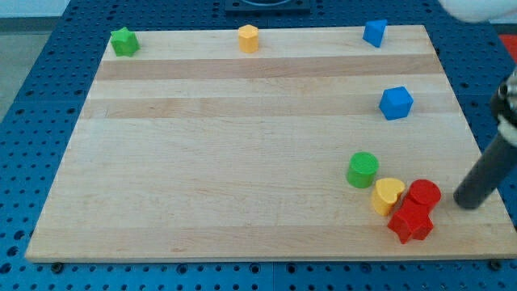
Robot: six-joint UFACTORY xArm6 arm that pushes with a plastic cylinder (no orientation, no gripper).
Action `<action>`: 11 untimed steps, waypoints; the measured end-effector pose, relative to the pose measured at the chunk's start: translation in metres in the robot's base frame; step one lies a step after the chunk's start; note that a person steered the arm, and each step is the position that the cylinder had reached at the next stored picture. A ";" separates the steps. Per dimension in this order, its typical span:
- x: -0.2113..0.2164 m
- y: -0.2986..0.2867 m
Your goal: Separate the red blocks
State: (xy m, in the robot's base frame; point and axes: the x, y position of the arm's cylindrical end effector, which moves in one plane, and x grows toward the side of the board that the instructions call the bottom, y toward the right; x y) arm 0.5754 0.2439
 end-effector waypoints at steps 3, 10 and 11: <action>0.010 -0.046; 0.040 -0.078; 0.044 -0.088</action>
